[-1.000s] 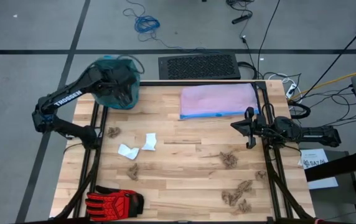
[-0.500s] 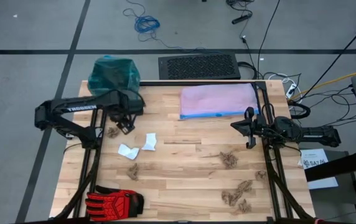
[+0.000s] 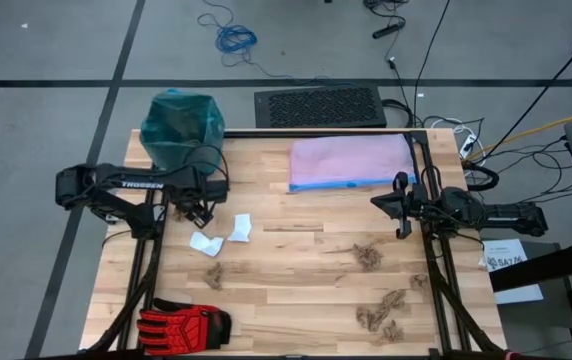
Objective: Place trash/remove bag and relplace
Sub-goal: Put the brown napkin into the trash bin
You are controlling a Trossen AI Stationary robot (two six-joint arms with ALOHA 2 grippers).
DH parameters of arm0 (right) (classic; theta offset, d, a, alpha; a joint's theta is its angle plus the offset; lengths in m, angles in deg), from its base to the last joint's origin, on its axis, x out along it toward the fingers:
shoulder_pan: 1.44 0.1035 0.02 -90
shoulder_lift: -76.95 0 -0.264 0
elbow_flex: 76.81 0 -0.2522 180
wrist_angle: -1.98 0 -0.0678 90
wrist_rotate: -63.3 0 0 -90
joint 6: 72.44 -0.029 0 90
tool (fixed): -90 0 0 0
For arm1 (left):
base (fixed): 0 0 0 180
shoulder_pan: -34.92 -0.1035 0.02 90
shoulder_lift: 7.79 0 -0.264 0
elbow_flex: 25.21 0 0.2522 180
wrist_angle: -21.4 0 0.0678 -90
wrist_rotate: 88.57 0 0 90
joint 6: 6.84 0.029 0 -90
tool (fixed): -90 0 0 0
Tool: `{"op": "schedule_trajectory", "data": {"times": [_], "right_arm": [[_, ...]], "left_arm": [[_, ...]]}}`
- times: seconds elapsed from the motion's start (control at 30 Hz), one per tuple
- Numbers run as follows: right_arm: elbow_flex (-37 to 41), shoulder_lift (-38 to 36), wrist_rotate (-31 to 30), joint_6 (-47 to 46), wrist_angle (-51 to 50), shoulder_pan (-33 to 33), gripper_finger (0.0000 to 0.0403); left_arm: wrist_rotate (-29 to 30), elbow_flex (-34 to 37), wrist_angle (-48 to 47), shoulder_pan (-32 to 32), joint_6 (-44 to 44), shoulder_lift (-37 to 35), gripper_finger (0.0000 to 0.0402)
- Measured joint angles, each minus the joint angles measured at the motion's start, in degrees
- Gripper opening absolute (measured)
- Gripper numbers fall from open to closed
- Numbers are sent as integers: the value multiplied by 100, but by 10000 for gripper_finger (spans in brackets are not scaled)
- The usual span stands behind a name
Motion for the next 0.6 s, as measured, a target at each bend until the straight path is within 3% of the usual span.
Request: {"op": "schedule_trajectory", "data": {"times": [0.43,0.6], "right_arm": [[1,0,0,0,22,0,0],[2,0,0,2,22,0,0]], "left_arm": [[-192,1024,1228,-2,13,16,186],[-205,1045,1516,102,207,9,139]]}}
